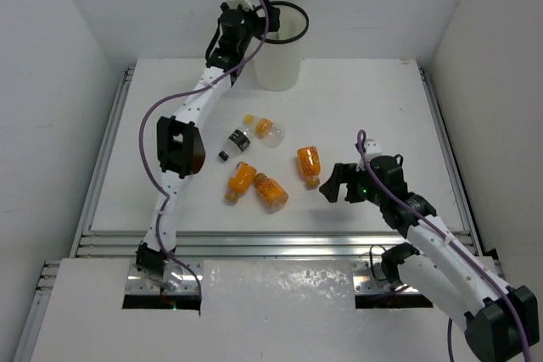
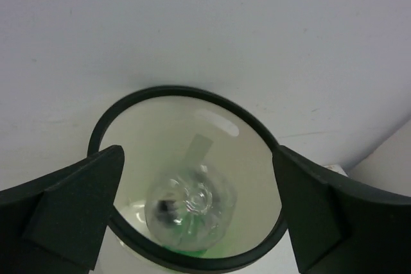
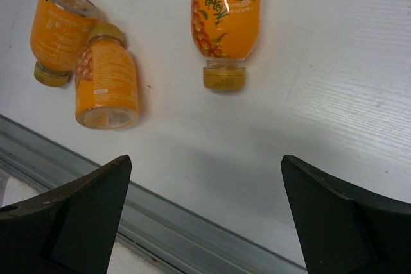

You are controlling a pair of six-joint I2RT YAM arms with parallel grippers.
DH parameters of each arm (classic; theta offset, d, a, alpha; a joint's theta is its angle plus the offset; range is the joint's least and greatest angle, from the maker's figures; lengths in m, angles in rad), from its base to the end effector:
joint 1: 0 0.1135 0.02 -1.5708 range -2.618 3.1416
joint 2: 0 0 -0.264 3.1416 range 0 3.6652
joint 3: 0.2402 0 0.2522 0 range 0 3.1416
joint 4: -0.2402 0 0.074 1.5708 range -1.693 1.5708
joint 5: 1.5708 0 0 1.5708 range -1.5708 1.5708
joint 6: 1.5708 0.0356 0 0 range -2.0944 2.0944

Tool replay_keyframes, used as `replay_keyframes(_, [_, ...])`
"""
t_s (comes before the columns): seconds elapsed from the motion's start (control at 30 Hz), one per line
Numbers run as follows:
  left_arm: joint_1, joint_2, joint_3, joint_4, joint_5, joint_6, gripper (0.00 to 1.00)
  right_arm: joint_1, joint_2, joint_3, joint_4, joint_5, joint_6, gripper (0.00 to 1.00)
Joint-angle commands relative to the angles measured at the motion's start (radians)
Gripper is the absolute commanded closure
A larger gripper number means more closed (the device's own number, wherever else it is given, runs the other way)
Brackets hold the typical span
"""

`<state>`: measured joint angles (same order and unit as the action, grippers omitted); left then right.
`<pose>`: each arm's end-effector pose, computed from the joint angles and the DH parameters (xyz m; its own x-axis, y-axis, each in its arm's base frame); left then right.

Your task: Put the plastic bottles in the bin

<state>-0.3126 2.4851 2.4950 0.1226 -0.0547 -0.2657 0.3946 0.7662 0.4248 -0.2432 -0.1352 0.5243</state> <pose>0.5545 -0.1772 0.3515 0.0542 -0.2931 -0.9546 0.2796 0.9222 -0.2673 0.1568 0.0705 0.2108 -0.6837 0.2526 -0.6847 -0.1645 0.8607 0.4819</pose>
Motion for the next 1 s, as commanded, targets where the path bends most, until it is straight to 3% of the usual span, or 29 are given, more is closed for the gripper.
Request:
replay_keyframes(0.0, [-0.002,-0.089,0.041,0.163,0.018,0.013,0.0,0.0,0.042,0.029,0.068,-0.032,-0.004,0.01])
replay_keyframes(0.13, [-0.006,-0.185,0.0,0.088,0.006,0.011,0.0,0.0,0.195,0.075,0.099,0.061,-0.046,0.01])
replay_keyframes(0.2, [-0.014,-0.308,-0.054,-0.007,-0.032,-0.013,0.0,-0.002,0.33,0.135,0.12,0.057,-0.087,0.01])
replay_keyframes(0.3, [-0.043,-0.55,-0.265,-0.185,-0.126,-0.082,0.0,0.004,0.516,0.235,0.146,0.066,-0.13,0.02])
replay_keyframes(0.4, [-0.1,-0.852,-0.647,-0.204,-0.16,-0.142,0.0,0.013,0.643,0.281,0.221,0.046,-0.142,0.03])
replay_keyframes(0.43, [-0.136,-0.997,-0.852,-0.193,-0.169,-0.167,0.0,0.018,0.671,0.285,0.237,0.039,-0.141,0.03])
replay_keyframes(0.57, [-0.195,-1.301,-1.27,-0.143,-0.165,-0.263,0.0,0.042,0.8,0.373,0.291,0.063,-0.152,0.06])
replay_keyframes(0.6, [-0.203,-1.345,-1.391,-0.143,-0.166,-0.283,0.0,0.049,0.836,0.384,0.282,0.081,-0.153,0.09])
replay_keyframes(0.67, [-0.212,-1.457,-1.488,-0.144,-0.156,-0.309,0.0,0.062,0.851,0.387,0.291,0.129,-0.159,0.39])
replay_keyframes(0.73, [-0.215,-1.518,-1.591,-0.15,-0.12,-0.308,0.0,0.069,0.817,0.364,0.318,0.167,-0.168,0.57])
replay_keyframes(0.87, [-0.22,-1.536,-1.69,-0.172,-0.004,-0.302,0.0,0.075,0.659,0.249,0.392,0.102,-0.193,0.67])
replay_keyframes(0.93, [-0.218,-1.523,-1.751,-0.115,0.171,-0.296,0.0,0.076,0.557,0.192,0.452,0.019,-0.196,0.67])
replay_keyframes(0.97, [-0.22,-1.516,-1.768,-0.024,0.246,-0.299,0.0,0.075,0.442,0.133,0.472,-0.109,-0.205,0.67])
